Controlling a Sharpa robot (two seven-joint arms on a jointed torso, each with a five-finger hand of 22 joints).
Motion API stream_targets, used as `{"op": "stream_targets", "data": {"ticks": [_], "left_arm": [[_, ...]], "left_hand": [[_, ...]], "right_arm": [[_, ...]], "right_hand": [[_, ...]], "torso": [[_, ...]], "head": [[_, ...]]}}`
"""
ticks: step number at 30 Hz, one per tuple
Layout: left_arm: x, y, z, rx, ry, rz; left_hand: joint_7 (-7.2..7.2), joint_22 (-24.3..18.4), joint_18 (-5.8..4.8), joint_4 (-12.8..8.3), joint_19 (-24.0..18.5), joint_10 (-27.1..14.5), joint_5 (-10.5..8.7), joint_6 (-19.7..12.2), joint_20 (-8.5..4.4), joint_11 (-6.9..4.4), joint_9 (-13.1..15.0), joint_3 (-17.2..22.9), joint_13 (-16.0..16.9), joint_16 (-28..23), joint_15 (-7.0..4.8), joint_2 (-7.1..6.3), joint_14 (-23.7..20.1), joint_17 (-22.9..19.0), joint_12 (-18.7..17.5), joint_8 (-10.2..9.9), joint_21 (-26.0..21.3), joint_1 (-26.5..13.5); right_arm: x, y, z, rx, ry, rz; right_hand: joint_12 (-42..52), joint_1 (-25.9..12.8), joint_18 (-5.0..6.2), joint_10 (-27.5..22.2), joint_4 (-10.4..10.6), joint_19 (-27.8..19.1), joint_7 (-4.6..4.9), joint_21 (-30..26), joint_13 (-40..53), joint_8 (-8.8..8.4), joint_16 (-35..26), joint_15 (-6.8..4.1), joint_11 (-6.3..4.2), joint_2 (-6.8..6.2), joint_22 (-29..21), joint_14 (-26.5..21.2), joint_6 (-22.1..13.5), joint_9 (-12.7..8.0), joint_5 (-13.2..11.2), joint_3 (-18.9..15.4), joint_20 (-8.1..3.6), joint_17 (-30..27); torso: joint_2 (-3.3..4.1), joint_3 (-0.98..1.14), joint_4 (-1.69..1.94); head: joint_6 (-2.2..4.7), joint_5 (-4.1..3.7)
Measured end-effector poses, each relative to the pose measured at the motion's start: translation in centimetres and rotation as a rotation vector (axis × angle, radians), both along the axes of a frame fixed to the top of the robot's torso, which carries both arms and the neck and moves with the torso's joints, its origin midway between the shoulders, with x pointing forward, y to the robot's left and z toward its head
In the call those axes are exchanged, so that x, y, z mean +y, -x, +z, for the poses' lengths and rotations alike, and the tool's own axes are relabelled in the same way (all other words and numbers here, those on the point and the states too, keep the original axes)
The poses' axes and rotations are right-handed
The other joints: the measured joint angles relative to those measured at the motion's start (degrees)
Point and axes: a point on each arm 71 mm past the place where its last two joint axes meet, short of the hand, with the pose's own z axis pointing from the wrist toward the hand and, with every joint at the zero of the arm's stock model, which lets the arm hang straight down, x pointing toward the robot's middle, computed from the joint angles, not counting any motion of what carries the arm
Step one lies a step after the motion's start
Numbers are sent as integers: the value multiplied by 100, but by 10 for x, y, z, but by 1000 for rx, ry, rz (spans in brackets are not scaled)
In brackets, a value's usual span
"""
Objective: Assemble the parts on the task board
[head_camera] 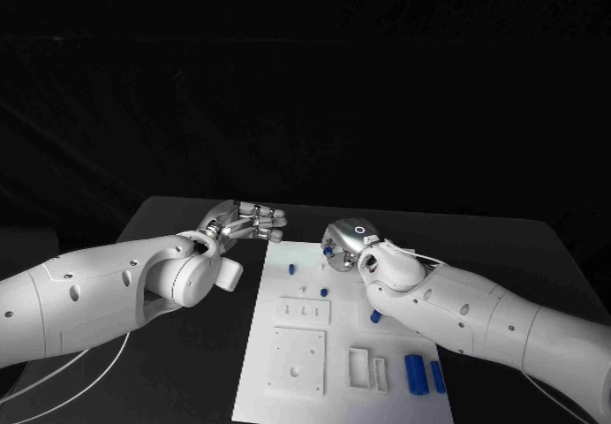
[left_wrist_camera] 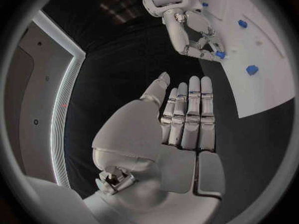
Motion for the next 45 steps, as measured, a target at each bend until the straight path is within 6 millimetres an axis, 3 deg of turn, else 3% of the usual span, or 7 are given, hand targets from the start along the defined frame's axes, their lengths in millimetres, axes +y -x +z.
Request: {"op": "stream_targets", "data": {"ticks": [15,22,26,32,35,38,45], "left_arm": [[-1,0,0,0,0,-1],[-1,0,0,1,0,-2],[-1,0,0,1,-1,-2],[-1,0,0,2,-1,-2],[-1,0,0,2,-1,-2],[-1,0,0,2,-1,-2],[1,-1,0,2,-2,1]], "left_hand": [[0,0,0,0,0,0,0,0,0,0,0,0,0,0,0,0,0,0,0,0,0,0],[0,0,0,0,0,0,0,0,0,0,0,0,0,0,0,0,0,1,0,0,0,0],[0,-2,0,21,0,-13,0,0,0,13,0,21,0,0,11,-10,-12,1,0,0,-20,-10],[0,-6,0,24,0,-21,0,0,0,21,0,24,0,0,20,-23,-20,1,0,0,-21,-23],[0,-5,0,24,0,-21,0,0,0,21,0,24,0,0,20,-23,-20,1,0,0,-21,-23],[0,-11,1,23,14,-21,0,0,14,21,0,24,0,0,20,-23,-20,1,0,0,-21,-23],[0,-11,1,24,21,-21,0,0,21,21,0,24,0,0,20,-23,-20,1,0,0,-21,-23]], "right_arm": [[3,-2,-2,3,3,-8],[3,-3,-4,7,5,-10],[3,-3,-5,11,7,-12],[-1,-4,-9,25,7,-23],[-2,-4,-10,31,1,-26],[-3,-4,-10,35,-6,-26],[-8,-2,-7,33,-28,-19]], "right_hand": [[-18,17,-6,-45,20,83,51,-337,1,-19,0,-13,-41,-17,83,15,-112,-3,0,-21,19,-29],[-17,-4,-6,-190,57,83,82,-421,13,-19,0,36,1,-47,85,21,-246,-18,88,-58,60,-37],[1,-43,53,-401,98,87,127,-613,15,-18,-47,88,64,-130,51,10,-414,-23,85,-16,108,-65],[10,-70,141,-992,114,83,244,-882,-4,-13,-204,193,237,-434,-88,-13,-860,-35,149,25,207,-172],[10,23,229,-1322,163,91,288,-1076,-4,-13,-364,245,308,-518,-278,24,-1067,-34,331,-388,277,-299],[10,112,230,-1428,239,91,298,-1220,-4,-13,-388,252,339,-488,-416,31,-1115,-34,377,-718,277,-347],[10,141,230,-1423,297,91,298,-1252,-3,-13,-388,253,334,-519,-462,31,-1115,-34,377,-751,277,-360]], "torso": [[13,-7,7],[16,-7,7],[16,-7,1],[16,-6,-3],[15,-5,-3],[15,-5,-3],[15,-5,-3]], "head": [[-2,-24],[-16,-13],[-20,-12],[-15,-11],[-15,-17],[-15,-19],[-3,-30]]}}
